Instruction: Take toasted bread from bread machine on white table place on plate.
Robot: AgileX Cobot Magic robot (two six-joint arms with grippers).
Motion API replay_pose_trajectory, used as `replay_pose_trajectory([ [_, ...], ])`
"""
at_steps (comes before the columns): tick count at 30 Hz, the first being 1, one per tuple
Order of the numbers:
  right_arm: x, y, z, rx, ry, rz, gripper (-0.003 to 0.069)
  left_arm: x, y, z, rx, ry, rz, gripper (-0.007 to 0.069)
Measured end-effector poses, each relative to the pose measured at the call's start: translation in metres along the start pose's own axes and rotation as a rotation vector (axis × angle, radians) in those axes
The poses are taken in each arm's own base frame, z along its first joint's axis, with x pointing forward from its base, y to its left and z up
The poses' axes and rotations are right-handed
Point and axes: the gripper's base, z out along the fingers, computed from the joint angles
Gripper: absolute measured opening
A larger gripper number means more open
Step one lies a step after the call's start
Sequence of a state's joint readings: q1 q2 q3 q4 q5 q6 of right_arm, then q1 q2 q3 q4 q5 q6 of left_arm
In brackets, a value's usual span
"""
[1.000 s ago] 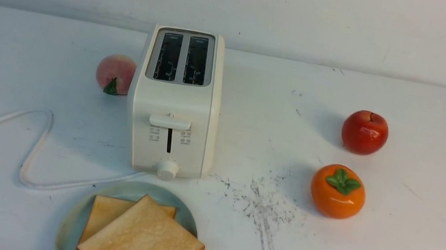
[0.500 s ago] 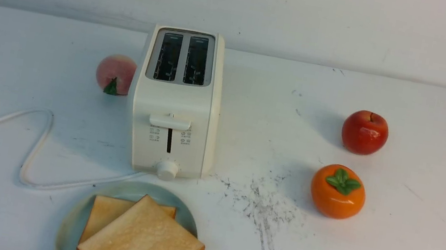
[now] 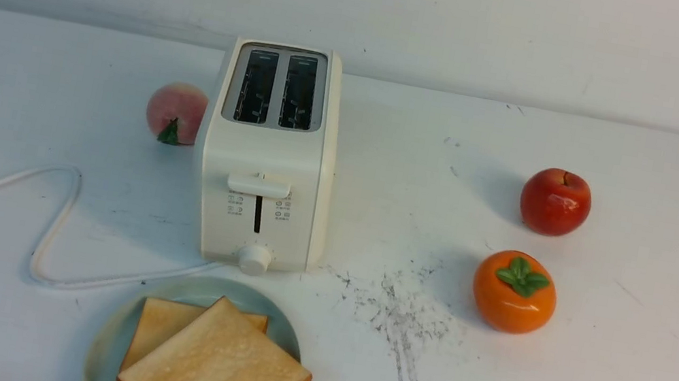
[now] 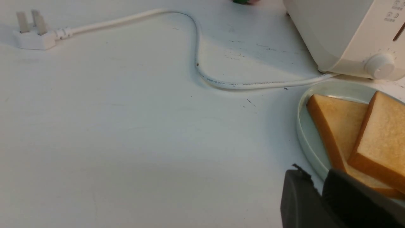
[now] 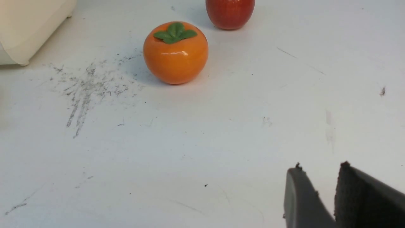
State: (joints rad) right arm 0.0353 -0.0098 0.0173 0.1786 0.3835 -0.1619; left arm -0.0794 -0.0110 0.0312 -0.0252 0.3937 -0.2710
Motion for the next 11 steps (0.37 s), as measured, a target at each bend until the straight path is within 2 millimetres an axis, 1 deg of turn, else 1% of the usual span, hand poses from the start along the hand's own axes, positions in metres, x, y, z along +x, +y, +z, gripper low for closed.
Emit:
replay_pose_trajectory([
  [11,0.0000,0.0000,0.0000,0.000,0.000,0.000,0.0192,0.0000,0.0000,0.0000,0.000,0.000,0.000,0.0127],
])
